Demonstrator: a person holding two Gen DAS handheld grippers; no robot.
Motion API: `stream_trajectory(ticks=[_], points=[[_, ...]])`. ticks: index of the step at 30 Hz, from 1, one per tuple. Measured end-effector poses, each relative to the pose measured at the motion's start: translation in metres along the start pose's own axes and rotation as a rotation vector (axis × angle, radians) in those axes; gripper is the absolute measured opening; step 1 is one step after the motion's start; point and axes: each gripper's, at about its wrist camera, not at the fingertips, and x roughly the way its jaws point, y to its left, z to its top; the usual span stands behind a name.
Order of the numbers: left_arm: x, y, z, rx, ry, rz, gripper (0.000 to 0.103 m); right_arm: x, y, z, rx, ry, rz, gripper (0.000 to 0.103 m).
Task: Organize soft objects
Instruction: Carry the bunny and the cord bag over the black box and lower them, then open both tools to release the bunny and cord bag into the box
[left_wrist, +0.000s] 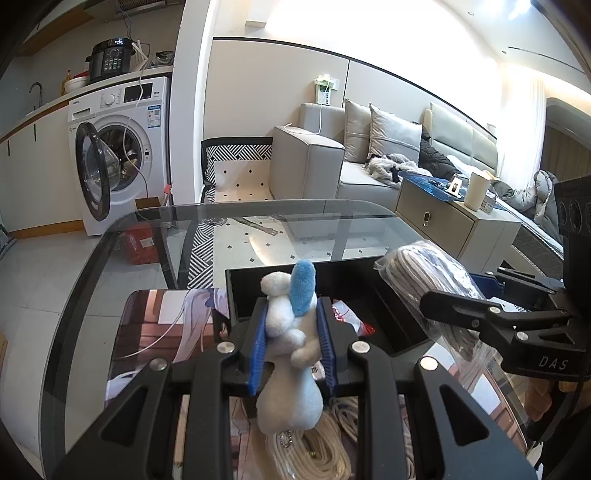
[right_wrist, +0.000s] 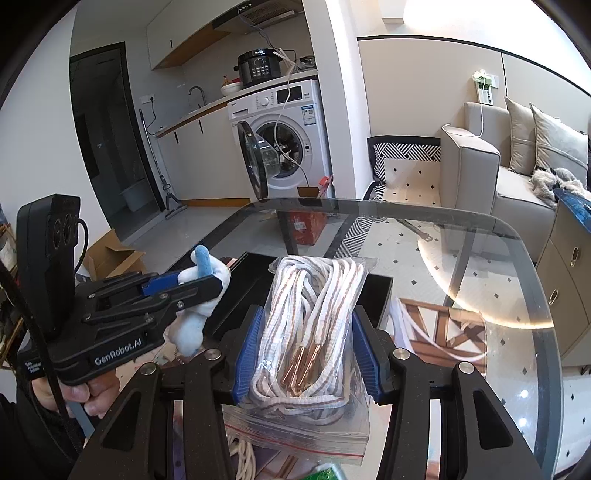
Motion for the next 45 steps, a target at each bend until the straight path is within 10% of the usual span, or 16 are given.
stream_trajectory(ticks=[29, 37, 45], points=[[0.042, 0.001, -0.001, 0.009, 0.057, 0.037, 0.025, 0.079, -0.004, 0.017, -0.027, 0.165, 0.007, 0.053], [0.024, 0.003, -0.006, 0.009, 0.042, 0.045, 0.054, 0.055, -0.012, 0.011, -0.026, 0.113, -0.026, 0.070], [0.005, 0.005, -0.017, -0.008, 0.039, 0.060, 0.055, 0.036, -0.007, 0.005, -0.026, 0.097, -0.027, 0.072]])
